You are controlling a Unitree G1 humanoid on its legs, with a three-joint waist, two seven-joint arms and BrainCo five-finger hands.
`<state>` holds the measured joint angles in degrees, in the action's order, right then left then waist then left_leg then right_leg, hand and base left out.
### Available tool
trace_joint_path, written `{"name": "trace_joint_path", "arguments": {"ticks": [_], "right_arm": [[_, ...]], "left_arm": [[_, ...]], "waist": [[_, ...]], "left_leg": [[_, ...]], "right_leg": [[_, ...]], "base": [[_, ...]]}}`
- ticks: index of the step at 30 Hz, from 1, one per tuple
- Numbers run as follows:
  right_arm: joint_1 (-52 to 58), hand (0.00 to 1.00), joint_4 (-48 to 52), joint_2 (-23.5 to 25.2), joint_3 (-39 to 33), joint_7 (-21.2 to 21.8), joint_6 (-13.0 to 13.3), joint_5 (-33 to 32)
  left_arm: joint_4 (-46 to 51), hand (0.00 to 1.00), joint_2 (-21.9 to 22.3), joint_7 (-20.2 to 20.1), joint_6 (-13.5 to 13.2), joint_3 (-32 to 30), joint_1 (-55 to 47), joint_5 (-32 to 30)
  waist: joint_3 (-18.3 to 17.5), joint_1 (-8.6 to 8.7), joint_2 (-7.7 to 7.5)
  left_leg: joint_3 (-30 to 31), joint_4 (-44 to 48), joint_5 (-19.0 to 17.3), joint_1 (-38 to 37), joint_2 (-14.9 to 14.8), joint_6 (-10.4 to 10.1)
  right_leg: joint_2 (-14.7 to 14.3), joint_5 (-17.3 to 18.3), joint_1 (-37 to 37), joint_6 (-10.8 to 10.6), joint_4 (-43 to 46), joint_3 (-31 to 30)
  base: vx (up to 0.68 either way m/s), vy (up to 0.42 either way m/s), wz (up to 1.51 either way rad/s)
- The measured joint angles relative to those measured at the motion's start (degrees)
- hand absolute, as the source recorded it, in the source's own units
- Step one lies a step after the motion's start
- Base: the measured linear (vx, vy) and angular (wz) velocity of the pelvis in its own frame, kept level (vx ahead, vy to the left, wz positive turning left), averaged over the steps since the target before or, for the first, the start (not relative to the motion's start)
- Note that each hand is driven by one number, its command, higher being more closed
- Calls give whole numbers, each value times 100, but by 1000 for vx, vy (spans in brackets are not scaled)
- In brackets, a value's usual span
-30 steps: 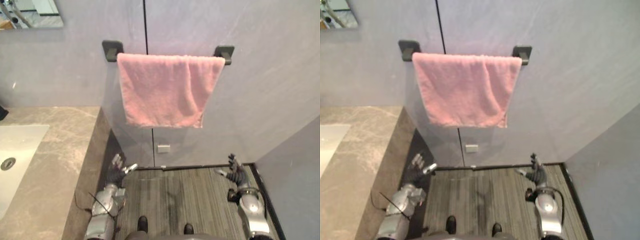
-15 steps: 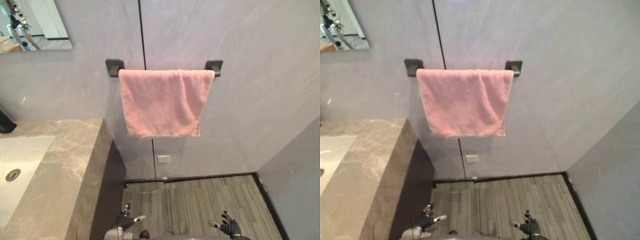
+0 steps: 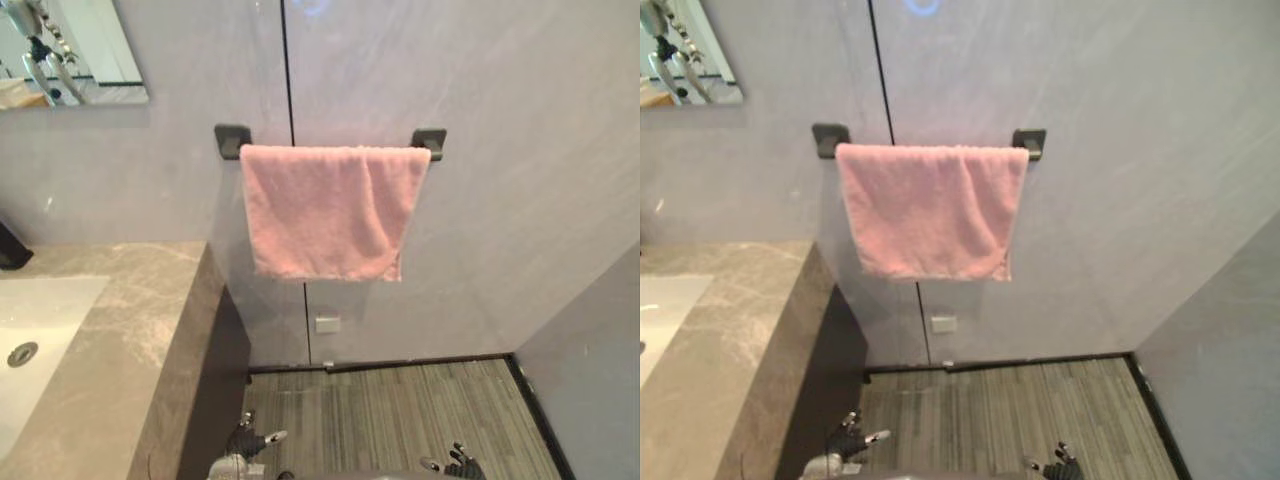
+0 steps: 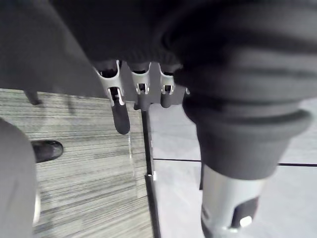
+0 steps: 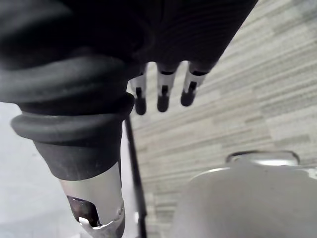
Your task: Organize washtable
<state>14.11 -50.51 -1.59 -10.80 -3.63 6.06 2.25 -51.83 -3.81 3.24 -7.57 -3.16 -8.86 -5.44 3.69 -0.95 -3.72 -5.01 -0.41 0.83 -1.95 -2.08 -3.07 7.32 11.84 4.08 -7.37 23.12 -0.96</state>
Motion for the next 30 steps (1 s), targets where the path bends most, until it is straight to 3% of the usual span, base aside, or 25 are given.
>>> {"name": "trace_joint_path", "arguments": {"ticks": [3, 8, 10, 11, 12, 15, 16, 17, 20, 21, 24, 26, 28, 30], "right_arm": [[31, 0, 16, 16, 1, -10, -19, -64], [-108, 0, 95, -48, 0, -19, -34, -57], [-226, 0, 246, -59, 79, -26, -36, -55], [-301, 0, 251, -91, 255, -57, -33, -48], [-393, 0, 266, -89, 350, -83, -33, -46], [-510, 0, 271, -124, 501, -142, -39, -35], [-627, 0, 261, -98, 470, -169, -37, -34], [-741, 0, 248, -78, 438, -197, -35, -29], [-861, 0, 249, -103, 385, -269, -37, 18], [-863, 0, 250, -73, 383, -268, -37, 18], [-861, 0, 249, 57, 232, -262, -37, 18], [-793, 0, 226, 194, 68, -261, -39, 14], [-793, 0, 89, 253, -91, -251, -39, 11], [-803, 0, -135, 341, -92, -233, -43, 10]], "left_arm": [[10, 0, 0, 64, 30, -33, 60, -15], [17, 0, 86, 101, 59, -82, 139, -29], [28, 0, 180, 128, 57, -149, 168, -25], [21, 0, 196, 191, 50, -148, 204, -19], [2, 0, 297, 209, 62, -153, 296, -17], [59, 0, 394, 245, 31, -147, 362, 26], [92, 0, 432, 270, 24, -156, 391, 49], [134, 0, 408, 315, 16, -194, 464, 81], [149, 0, 443, 323, 33, -209, 485, 68], [142, 0, 472, 319, 48, -208, 488, 50], [100, 0, 563, 297, 89, -207, 498, 26], [6, 0, 575, 288, 103, -208, 551, 26], [-57, 0, 505, 285, 101, -214, 553, 26], [-186, 0, 335, 252, 110, -203, 511, 0]], "waist": [[28, -18, 33], [42, -76, 180], [63, -296, 216], [68, -292, 235], [139, -276, 366], [205, -280, 473], [257, -292, 410], [286, -283, 388], [323, -257, 362], [329, -230, 358], [357, -113, 367], [373, -94, 386], [377, -11, 331], [301, 8, 205]], "left_leg": [[427, 485, -184, 410, -120, -56], [838, 411, -156, 762, -353, -79], [893, 370, -62, 873, -400, -207], [1051, 373, 90, 1030, -392, -300], [1347, 365, 129, 1161, -431, -350], [1461, 118, 164, 1425, -506, -191], [1095, -39, -113, 1486, -608, 218], [297, 289, -88, 1757, -714, 180], [-1054, 2134, -109, 1845, -708, 203], [-1262, 2444, -486, 1609, -713, 106], [-1809, 3074, -1240, 1306, -952, 88], [-2067, 3107, -1501, 1043, -1038, 129], [-2158, 2468, -1483, 960, -856, 153], [-2018, 1381, -886, 655, -344, 259]], "right_leg": [[-242, 4, 132, 97, 401, -683], [-532, 103, 126, 256, 426, -854], [-582, 324, 123, 309, 302, -866], [-594, 604, 109, 444, 177, -780], [-666, 670, 116, 438, 215, -474], [-677, 772, 310, 652, 432, 271], [-619, 699, 353, 810, 354, 568], [-488, 603, 412, 970, 294, 926], [-204, 560, 269, 1048, 248, 1665], [-161, 559, 161, 1050, 192, 1945], [-95, 554, 40, 1058, 160, 2631], [-7, 555, -97, 1050, 134, 3024], [12, 509, -138, 870, -1, 3111], [-40, 106, -241, 714, -655, 2780]], "base": [[38, -62, 67], [-7, -161, 84], [-76, -167, 36], [-128, -199, 76], [-161, -249, 101], [-141, -216, 138], [-148, -219, 140], [-66, -165, 141], [-41, -137, 140], [-58, -53, 125], [-86, 21, 117], [-93, 94, 114], [-98, 117, 86], [-69, 106, 44]]}}
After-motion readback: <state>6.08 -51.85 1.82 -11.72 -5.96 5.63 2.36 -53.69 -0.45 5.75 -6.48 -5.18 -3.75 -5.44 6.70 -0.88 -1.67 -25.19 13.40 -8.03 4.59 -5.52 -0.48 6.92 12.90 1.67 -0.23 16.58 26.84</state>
